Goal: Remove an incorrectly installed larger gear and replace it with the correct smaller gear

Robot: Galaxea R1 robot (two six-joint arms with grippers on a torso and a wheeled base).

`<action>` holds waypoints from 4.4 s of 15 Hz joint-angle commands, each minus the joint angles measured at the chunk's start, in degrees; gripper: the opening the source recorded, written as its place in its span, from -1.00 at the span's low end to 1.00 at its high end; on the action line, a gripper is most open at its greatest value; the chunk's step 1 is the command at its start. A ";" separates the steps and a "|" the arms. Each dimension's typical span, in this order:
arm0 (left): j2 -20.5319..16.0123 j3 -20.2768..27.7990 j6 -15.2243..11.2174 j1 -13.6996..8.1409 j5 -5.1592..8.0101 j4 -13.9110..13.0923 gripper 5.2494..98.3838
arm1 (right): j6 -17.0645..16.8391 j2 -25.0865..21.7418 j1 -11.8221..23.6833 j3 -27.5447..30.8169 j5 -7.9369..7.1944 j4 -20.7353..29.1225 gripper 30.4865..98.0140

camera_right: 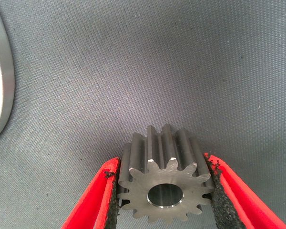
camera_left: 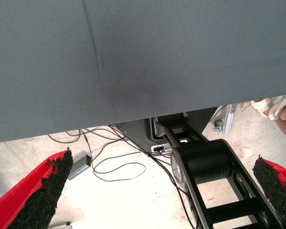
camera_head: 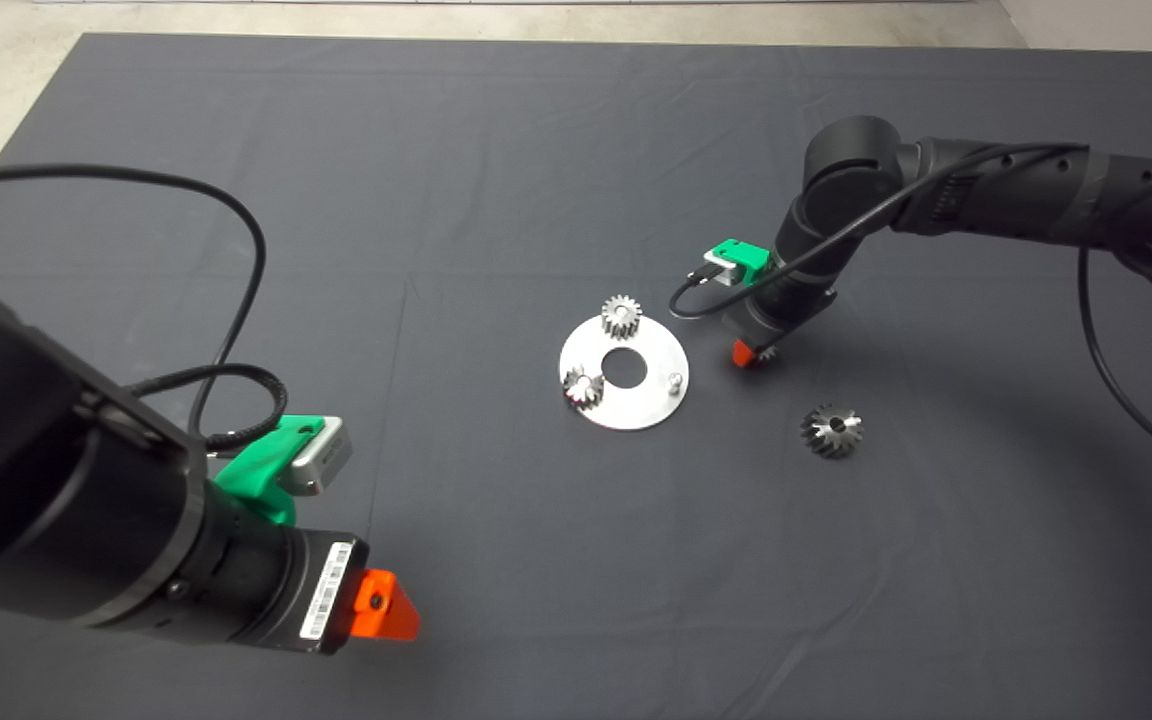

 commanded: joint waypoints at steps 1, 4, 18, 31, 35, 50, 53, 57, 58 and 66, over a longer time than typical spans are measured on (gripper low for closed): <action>-0.09 0.92 -0.20 -0.37 0.01 -1.13 0.99 | -0.27 0.25 1.25 0.09 0.24 -1.90 -0.63; -0.09 0.92 -0.20 -0.45 0.01 -1.13 0.99 | -0.13 -0.18 1.30 0.70 0.32 -1.94 -0.65; 0.08 0.84 0.06 -0.37 -0.08 -1.13 0.99 | 0.13 5.00 8.10 0.17 -4.33 -1.41 -0.68; 0.08 0.84 0.06 -0.37 0.00 -1.13 0.99 | 0.13 10.36 11.27 -5.36 -6.97 12.20 -0.68; 0.08 0.84 0.06 -0.37 -0.07 -1.13 0.99 | 0.39 12.01 11.27 -4.95 -7.24 15.11 -0.68; -0.01 0.92 -0.02 -0.37 0.01 -1.13 0.99 | -0.48 12.83 11.00 5.10 -8.99 12.39 -0.68; -0.01 0.92 -0.02 -0.37 0.01 -1.13 0.99 | -4.70 12.73 11.00 5.10 -9.08 10.46 -0.68; -0.01 0.92 -0.02 -0.37 0.01 -1.13 0.99 | -9.87 12.70 10.92 6.03 -9.08 3.70 -0.68; -0.01 0.92 -0.02 -0.37 0.01 -1.13 0.99 | -10.50 12.74 10.92 5.89 -9.25 3.42 -0.68; -0.01 0.92 -0.20 0.25 0.01 -1.13 0.99 | -13.41 10.03 8.73 6.32 -9.52 3.51 -0.68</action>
